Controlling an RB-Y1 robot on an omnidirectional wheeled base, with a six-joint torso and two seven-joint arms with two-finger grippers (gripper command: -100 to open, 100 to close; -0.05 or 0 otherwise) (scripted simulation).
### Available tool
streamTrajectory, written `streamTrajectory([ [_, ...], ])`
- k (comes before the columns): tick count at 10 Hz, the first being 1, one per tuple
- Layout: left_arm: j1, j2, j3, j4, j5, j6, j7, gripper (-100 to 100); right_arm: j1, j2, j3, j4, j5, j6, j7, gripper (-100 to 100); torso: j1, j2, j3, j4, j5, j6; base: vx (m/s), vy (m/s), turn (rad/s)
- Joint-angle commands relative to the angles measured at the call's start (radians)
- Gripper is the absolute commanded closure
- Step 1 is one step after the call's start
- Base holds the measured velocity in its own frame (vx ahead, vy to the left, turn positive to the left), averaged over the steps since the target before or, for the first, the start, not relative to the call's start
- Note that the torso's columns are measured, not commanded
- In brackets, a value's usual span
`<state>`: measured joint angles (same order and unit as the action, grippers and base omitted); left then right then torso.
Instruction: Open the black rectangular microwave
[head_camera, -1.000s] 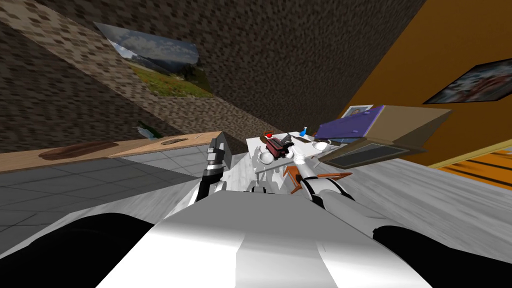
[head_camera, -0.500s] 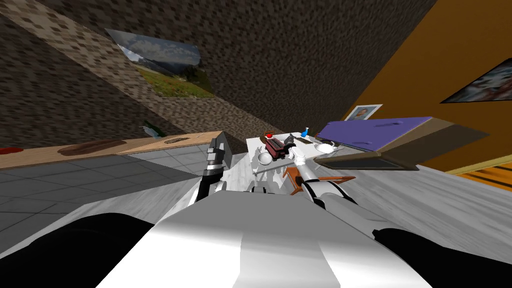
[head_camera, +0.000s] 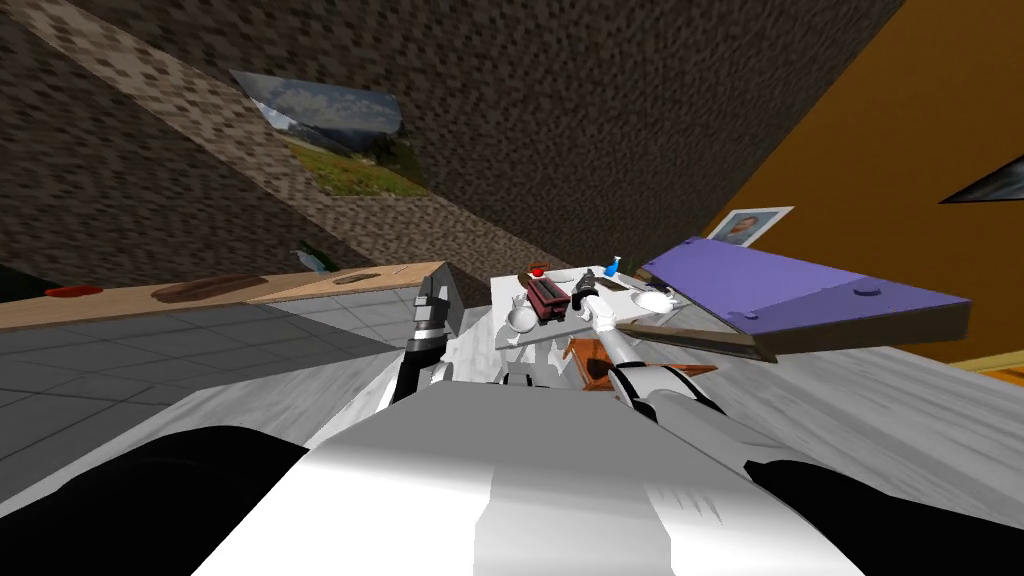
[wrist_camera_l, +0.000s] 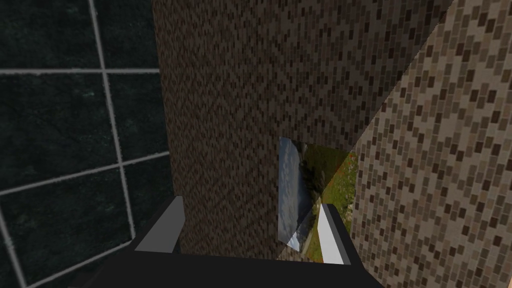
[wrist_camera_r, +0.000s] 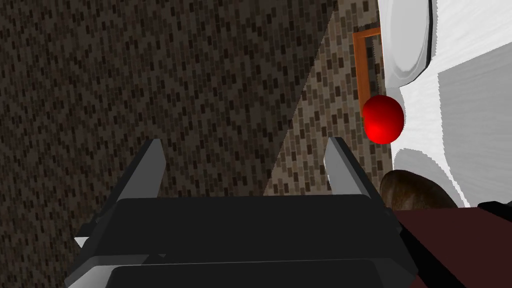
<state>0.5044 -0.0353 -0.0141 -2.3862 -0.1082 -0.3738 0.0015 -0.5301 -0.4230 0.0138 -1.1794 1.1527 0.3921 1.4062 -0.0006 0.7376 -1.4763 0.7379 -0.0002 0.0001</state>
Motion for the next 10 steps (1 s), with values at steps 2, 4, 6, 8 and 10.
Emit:
streamTrajectory([
  [2, 0.000, 0.000, 0.000, 0.000, 0.000, 0.000, 0.000, 0, 0.037, -0.031, 0.008, -0.014, 0.017, 0.075, 0.053, -100, -0.001, 0.002, 0.001, 0.001, 0.000, 0.000, 0.015, -0.205, 0.088],
  [4, 0.000, 0.000, 0.000, 0.000, 0.000, 0.000, 0.000, 0, 0.061, -0.057, 0.011, -0.011, 0.040, 0.122, 0.080, -100, 0.002, -0.001, 0.000, 0.000, 0.000, 0.000, 0.040, -0.185, 0.105],
  [6, 0.000, 0.000, 0.000, 0.000, 0.000, 0.000, 0.000, 0, 0.074, -0.070, 0.013, -0.008, 0.054, 0.149, 0.096, -100, 0.000, -0.002, -0.001, 0.000, 0.000, 0.000, 0.059, -0.206, 0.075],
  [8, 0.000, 0.000, 0.000, 0.000, 0.000, 0.000, 0.000, 0, 0.094, -0.088, 0.017, -0.005, 0.075, 0.187, 0.118, -100, 0.001, 0.001, 0.001, 0.000, 0.000, 0.000, 0.047, -0.186, 0.083],
  [10, 0.000, 0.000, 0.000, 0.000, 0.000, 0.000, 0.000, 0, 0.100, -0.091, 0.015, -0.011, 0.071, 0.186, 0.125, -100, 0.004, 0.000, 0.000, 0.000, 0.001, 0.000, 0.043, -0.086, 0.025],
])
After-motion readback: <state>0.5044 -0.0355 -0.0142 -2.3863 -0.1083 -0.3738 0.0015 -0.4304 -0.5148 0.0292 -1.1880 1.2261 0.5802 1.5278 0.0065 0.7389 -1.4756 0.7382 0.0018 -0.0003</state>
